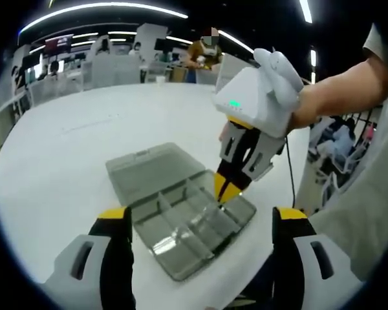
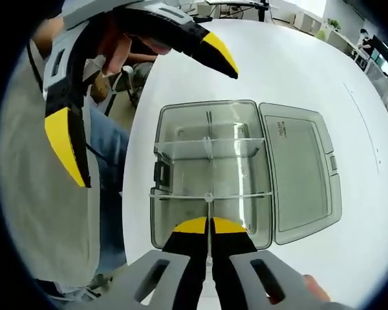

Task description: Insert the divider into the dual guide fixture by aligning both edges with the guide slots and pushing it downward to the bottom, including one-sided entry, uneven engagement, binding, and posture correction.

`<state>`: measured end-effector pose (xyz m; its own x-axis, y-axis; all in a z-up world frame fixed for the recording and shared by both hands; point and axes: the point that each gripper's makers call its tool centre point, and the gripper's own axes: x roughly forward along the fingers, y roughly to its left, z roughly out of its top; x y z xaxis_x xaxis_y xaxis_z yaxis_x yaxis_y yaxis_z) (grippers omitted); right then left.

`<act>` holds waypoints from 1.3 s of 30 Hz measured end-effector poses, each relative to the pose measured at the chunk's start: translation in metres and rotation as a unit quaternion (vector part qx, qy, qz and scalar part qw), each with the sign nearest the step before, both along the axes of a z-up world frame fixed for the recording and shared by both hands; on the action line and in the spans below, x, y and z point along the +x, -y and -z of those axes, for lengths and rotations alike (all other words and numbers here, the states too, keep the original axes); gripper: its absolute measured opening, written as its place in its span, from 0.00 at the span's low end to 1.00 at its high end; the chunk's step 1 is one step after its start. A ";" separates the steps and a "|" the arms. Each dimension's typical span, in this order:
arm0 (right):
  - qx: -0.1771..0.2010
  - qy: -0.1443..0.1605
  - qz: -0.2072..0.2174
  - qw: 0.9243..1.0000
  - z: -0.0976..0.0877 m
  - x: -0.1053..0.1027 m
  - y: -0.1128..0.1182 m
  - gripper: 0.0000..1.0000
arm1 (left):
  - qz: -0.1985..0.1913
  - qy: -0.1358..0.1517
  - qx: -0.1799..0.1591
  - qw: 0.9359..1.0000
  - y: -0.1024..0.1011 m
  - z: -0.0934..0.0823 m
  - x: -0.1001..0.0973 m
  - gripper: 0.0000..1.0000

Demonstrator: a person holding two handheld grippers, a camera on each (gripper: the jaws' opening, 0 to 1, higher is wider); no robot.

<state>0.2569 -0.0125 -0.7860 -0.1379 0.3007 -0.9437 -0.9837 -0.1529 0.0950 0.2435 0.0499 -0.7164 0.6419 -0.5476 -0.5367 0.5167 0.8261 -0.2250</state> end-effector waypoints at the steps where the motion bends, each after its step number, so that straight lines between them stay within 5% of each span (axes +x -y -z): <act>1: 0.000 0.000 0.000 1.000 0.000 0.000 0.000 0.00 | 0.000 0.000 0.000 1.000 0.000 0.000 0.000 0.88; 15: 0.030 0.004 -0.023 0.999 0.015 0.000 0.000 0.01 | -0.005 -0.011 0.013 1.000 -0.008 0.000 -0.002 0.88; 39: 0.148 -0.018 0.034 0.988 -0.021 0.000 -0.014 0.26 | -0.040 -0.011 0.017 0.999 -0.054 -0.003 -0.012 0.88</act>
<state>0.2566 0.0013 -0.7649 -0.1402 0.5720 -0.8082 -0.9894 -0.1125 0.0920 0.2315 0.1039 -0.7130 0.6707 -0.4763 -0.5686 0.4434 0.8720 -0.2076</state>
